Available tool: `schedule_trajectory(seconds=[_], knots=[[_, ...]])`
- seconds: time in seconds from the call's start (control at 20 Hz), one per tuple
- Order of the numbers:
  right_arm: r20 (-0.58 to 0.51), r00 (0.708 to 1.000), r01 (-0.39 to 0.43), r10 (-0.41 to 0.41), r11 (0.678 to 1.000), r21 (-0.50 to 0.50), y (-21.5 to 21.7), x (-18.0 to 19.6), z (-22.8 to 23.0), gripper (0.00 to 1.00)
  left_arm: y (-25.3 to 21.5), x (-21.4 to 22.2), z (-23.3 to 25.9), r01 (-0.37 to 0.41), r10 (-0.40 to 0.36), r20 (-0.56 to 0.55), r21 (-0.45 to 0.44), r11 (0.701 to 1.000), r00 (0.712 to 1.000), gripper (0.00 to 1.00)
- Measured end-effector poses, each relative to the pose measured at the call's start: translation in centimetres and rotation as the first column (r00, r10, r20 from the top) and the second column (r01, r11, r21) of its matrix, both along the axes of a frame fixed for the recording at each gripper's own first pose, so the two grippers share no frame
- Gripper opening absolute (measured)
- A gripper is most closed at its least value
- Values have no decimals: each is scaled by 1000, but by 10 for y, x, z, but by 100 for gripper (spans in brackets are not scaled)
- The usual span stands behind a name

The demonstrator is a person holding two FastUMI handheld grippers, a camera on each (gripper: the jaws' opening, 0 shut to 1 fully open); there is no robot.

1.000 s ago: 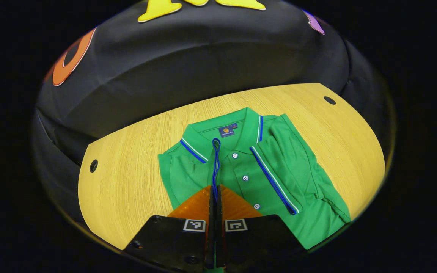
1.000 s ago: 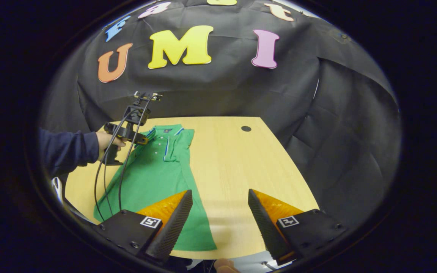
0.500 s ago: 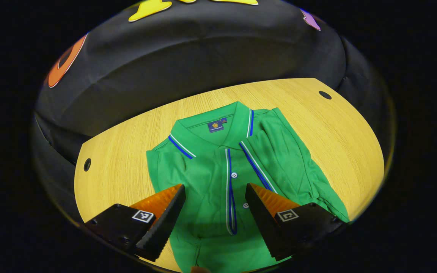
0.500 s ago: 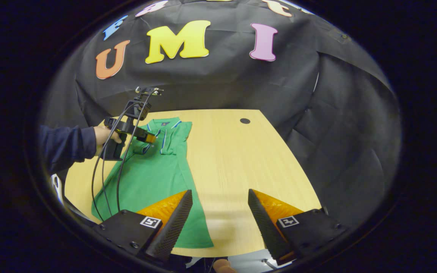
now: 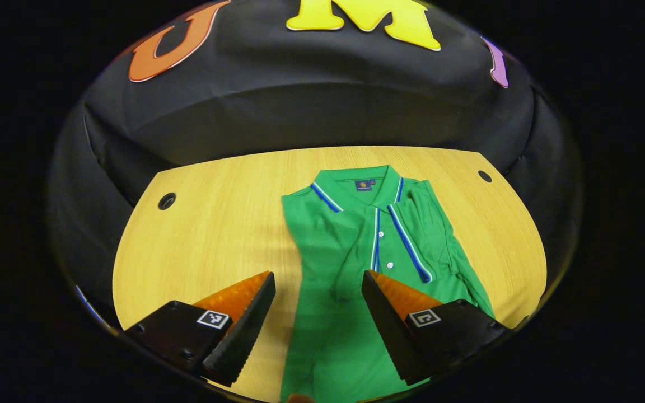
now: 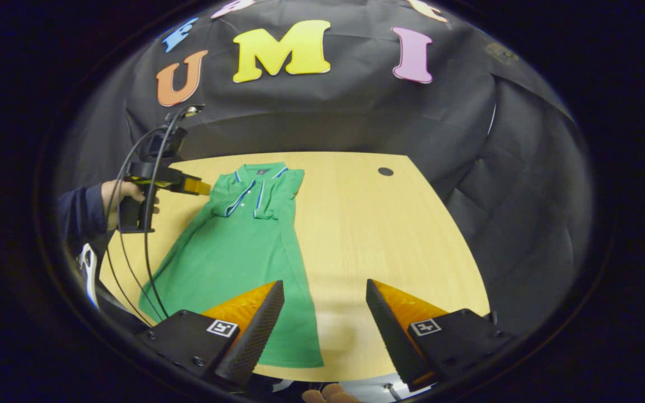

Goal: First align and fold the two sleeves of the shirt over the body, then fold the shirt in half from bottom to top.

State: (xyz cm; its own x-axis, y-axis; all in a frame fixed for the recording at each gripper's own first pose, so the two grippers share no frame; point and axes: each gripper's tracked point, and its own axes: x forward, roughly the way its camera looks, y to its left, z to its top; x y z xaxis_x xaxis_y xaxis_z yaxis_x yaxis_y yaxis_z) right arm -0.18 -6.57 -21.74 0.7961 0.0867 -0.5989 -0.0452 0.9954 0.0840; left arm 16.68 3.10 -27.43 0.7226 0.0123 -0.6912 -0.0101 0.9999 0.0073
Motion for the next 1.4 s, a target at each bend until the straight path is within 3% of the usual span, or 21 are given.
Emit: schedule_trajectory(seconds=[0.35, 0.6, 0.8, 1.05, 1.15, 1.3, 1.4], knots=[[-101, 990, -98, 95, 995, -33, 18, -3, -40, 95, 46, -117, -40, -55, 55, -92, 6, 998, 994, 100], [-209, 966, -167, 152, 985, -52, 27, -22, -80, 95, 62, -201, -71, -94, 91, -181, -4, 996, 979, 100], [-294, 946, -160, 136, 985, -60, 17, -40, -106, 95, 63, -255, -78, -79, 70, -235, -26, 997, 969, 100], [-422, 901, -129, 99, 991, -43, 11, -66, -134, 94, 53, -313, -82, -77, 53, -374, -49, 996, 926, 100], [-452, 886, -151, 103, 986, -72, 9, -73, -142, 94, 49, -324, -82, -35, 21, -397, -28, 999, 917, 100], [-482, 869, -173, 109, 981, -91, 16, -81, -148, 94, 49, -345, -89, -7, 8, -485, 5, 1000, 875, 99], [-489, 864, -195, 118, 975, -110, 20, -81, -150, 94, 49, -345, -82, -6, 0, -493, -10, 1000, 870, 99]])
